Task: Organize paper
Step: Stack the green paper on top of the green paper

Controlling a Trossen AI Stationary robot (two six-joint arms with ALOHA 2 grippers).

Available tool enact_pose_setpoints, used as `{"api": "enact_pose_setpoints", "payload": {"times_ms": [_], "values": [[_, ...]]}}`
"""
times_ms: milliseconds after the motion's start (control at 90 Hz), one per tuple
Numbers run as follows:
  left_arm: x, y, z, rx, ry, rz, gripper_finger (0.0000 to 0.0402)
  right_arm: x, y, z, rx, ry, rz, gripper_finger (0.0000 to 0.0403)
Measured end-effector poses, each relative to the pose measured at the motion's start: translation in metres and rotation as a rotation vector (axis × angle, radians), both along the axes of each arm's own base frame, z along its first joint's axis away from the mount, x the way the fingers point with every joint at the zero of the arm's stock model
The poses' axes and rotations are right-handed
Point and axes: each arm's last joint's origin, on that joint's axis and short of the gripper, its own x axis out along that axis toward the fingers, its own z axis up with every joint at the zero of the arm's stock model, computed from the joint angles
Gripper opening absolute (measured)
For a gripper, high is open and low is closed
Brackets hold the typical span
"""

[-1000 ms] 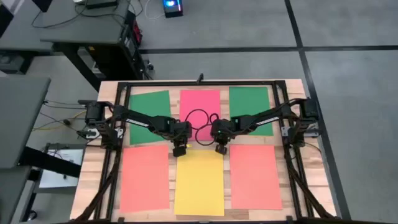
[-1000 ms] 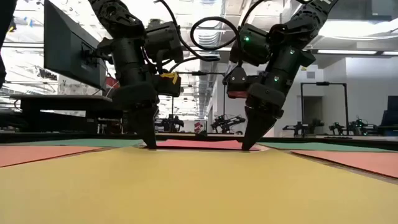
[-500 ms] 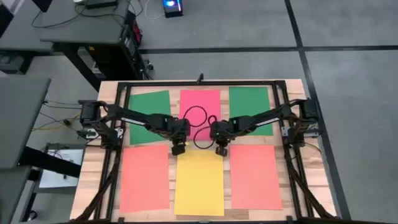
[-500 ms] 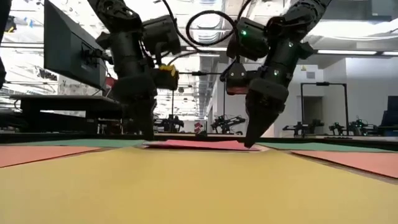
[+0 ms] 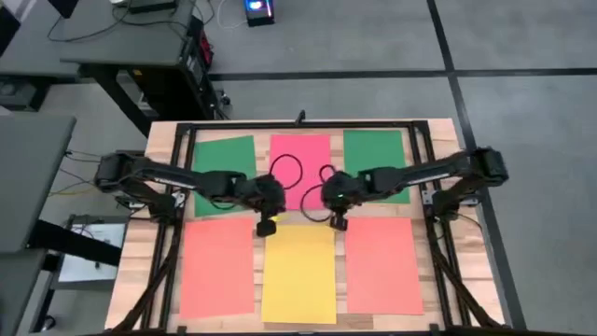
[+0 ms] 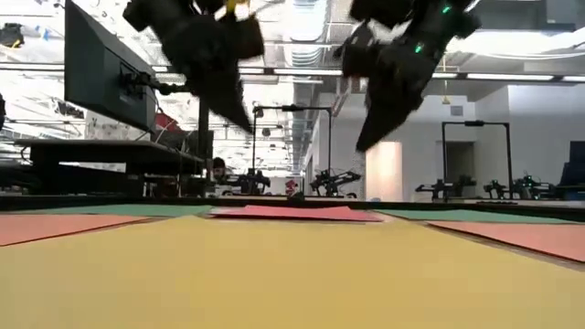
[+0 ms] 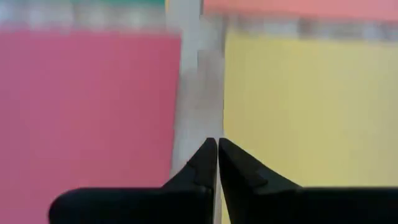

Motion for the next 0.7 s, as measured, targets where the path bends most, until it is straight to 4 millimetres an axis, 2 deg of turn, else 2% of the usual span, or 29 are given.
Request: {"api": "enact_pose_setpoints", "payload": {"times_ms": [111, 200, 344, 489, 700], "values": [[0.006, 0.005, 0.008, 0.019, -0.097, -0.013, 0.0000, -0.026, -0.011, 0.002, -0.002, -0.033, -0.082, 0.0000], [0.014, 0.006, 0.002, -0.026, -0.117, -0.038, 0.0000, -0.047, -0.016, -0.007, 0.024, -0.063, -0.155, 0.0000], [0.027, -0.012, -0.033, -0.096, -0.001, -0.101, 0.0000, -0.071, -0.016, -0.033, 0.068, -0.063, -0.216, 0.0000], [0.036, -0.031, -0.071, -0.134, 0.110, -0.134, 0.0000, -0.081, -0.015, -0.048, 0.084, -0.038, -0.247, 0.0000], [0.041, -0.039, -0.095, -0.169, 0.167, -0.111, 0.0000, -0.085, -0.015, -0.056, 0.094, -0.027, -0.263, 0.0000]]}}
